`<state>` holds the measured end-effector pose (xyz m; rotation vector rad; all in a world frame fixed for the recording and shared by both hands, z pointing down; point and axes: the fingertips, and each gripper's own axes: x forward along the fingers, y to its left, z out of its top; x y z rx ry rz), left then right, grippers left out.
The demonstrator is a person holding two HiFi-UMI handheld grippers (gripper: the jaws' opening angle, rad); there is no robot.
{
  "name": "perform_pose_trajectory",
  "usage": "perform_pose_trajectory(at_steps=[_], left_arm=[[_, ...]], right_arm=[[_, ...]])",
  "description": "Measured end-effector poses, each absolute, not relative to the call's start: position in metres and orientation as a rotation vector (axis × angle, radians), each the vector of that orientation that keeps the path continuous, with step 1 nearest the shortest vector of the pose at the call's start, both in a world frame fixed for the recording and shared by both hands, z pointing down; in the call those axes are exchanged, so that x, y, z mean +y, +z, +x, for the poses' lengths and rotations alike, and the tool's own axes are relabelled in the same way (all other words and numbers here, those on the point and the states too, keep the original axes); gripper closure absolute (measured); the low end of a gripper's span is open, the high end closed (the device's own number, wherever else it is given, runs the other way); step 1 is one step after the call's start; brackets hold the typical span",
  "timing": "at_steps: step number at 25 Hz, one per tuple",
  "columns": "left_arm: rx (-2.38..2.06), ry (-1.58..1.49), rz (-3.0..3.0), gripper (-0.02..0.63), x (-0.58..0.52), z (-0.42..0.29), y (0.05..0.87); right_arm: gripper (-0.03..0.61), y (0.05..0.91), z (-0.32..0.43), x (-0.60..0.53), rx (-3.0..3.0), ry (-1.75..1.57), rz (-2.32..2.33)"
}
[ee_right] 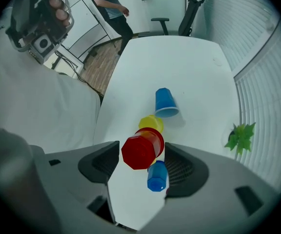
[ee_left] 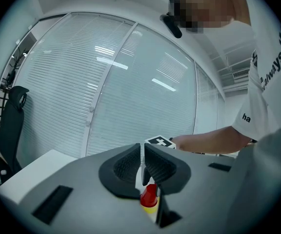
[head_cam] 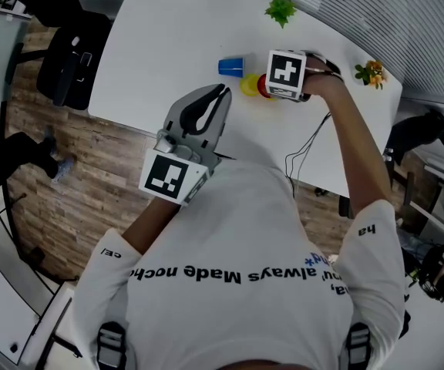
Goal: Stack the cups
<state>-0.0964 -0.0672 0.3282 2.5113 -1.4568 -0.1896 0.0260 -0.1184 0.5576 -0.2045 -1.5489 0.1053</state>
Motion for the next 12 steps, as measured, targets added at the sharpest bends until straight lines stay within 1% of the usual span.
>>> perform_pose_trajectory(at_steps=[7, 12], left_arm=[[-1.433, -0.164, 2.539, 0.572, -0.067, -0.089, 0.329], [-1.438, -0.113, 2.559, 0.572, -0.071, -0.086, 0.343]], right_arm=[[0.267, 0.519, 0.023, -0.123, -1.793, 0.177, -0.105], [0.270, 0.490, 0.043, -0.128, -1.958, 0.200, 0.055]])
